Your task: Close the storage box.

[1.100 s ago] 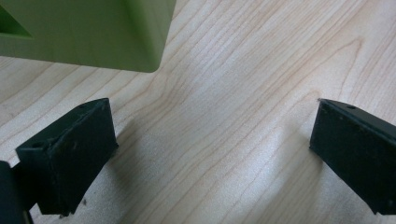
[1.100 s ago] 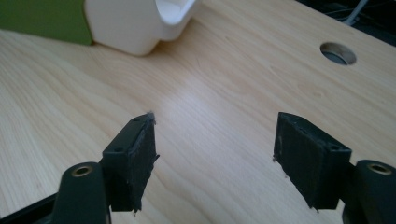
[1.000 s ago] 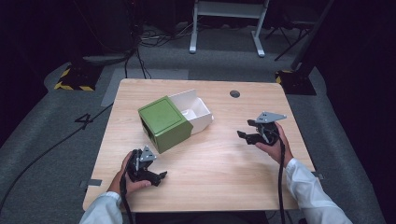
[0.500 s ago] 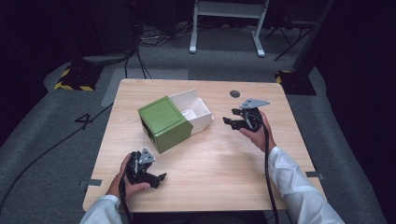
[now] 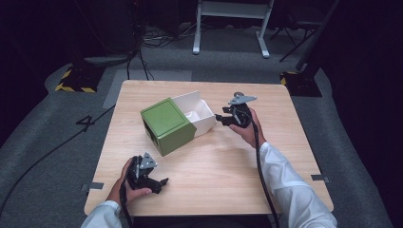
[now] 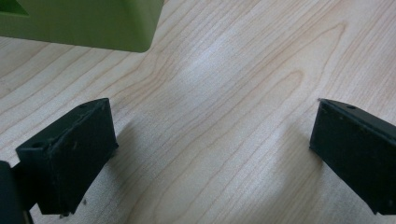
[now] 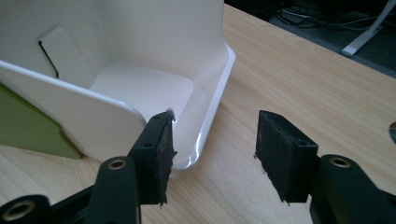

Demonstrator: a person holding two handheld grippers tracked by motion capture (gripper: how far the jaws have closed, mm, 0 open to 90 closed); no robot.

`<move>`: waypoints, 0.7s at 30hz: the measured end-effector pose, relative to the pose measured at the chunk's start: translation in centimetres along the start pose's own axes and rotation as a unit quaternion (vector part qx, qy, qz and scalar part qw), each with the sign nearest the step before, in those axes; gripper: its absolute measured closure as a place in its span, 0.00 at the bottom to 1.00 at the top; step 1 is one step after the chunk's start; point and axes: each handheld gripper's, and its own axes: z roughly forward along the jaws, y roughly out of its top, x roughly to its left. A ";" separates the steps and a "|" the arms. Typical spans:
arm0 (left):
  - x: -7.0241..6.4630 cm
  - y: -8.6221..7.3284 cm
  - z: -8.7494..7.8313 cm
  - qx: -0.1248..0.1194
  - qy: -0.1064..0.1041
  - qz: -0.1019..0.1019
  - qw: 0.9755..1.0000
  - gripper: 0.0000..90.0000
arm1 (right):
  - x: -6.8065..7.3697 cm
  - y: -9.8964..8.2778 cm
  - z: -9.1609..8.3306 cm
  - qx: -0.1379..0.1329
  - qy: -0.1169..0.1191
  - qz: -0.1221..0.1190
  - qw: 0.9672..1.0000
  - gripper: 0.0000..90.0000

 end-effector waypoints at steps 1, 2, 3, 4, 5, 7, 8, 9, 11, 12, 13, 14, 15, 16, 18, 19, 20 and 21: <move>0.0 0.0 0.0 0.000 0.000 0.000 1.000 0.00 | 0.0 0.0 0.0 0.000 0.000 0.000 1.000 0.52; 0.0 0.0 0.0 0.000 0.000 0.000 1.000 0.00 | -0.2 -0.1 0.6 0.005 0.004 0.006 1.000 0.52; 0.0 0.0 0.0 0.000 0.000 0.000 1.000 0.00 | -0.2 -0.1 0.6 0.005 0.004 0.006 1.000 0.52; 0.0 0.0 0.0 0.000 0.000 0.000 1.000 0.01 | -0.4 -0.3 1.1 0.008 0.009 0.014 1.000 0.52; 0.0 0.0 0.0 0.000 0.000 0.000 1.000 0.00 | -0.5 -0.3 1.3 0.008 0.010 0.020 1.000 0.52; 0.0 0.0 0.0 0.000 0.000 0.000 1.000 0.00 | -0.7 -0.3 1.7 0.010 0.017 0.026 0.999 0.52; 0.0 0.0 0.0 0.000 0.000 0.000 1.000 0.00 | -0.7 -0.3 1.7 0.010 0.017 0.026 0.999 0.52; 0.0 0.0 0.0 0.000 0.000 0.000 1.000 0.00 | -0.8 -0.2 1.8 0.011 0.021 0.028 0.999 0.52; 0.0 0.0 0.0 0.000 0.000 0.000 1.000 0.00 | -0.8 -0.1 2.2 0.015 0.022 0.030 0.999 0.53; 0.0 0.0 0.0 0.000 0.000 0.000 1.000 0.00 | -0.8 0.0 2.4 0.016 0.021 0.026 0.999 0.54; 0.0 0.0 0.0 0.000 0.000 0.000 1.000 0.00 | -0.8 0.1 2.5 0.019 0.018 0.022 0.999 0.54; 0.0 0.0 0.0 0.000 0.000 0.000 1.000 0.00 | -0.6 0.2 3.0 0.027 0.022 0.019 0.999 0.55; 0.0 0.0 0.0 0.000 -0.001 0.000 1.000 0.00 | -0.6 0.2 3.0 0.027 0.022 0.019 0.999 0.56; 0.0 0.0 0.0 -0.001 0.000 0.000 1.000 0.00 | -0.5 0.3 3.3 0.032 0.026 0.018 0.999 0.56; 0.0 0.0 0.0 0.000 -0.001 0.001 1.000 0.00 | 0.0 0.5 3.6 0.034 0.030 0.015 0.999 0.58; 0.0 0.0 0.0 0.000 -0.001 0.000 1.000 0.00 | 0.5 0.8 3.6 0.027 0.032 0.009 0.999 0.59; 0.0 0.0 0.0 0.000 -0.001 0.000 1.000 0.00 | 0.6 0.8 3.7 0.024 0.037 0.013 0.999 0.59; 0.0 0.0 0.0 0.000 -0.001 0.000 1.000 0.00 | 0.6 0.8 3.7 0.024 0.037 0.013 0.999 0.59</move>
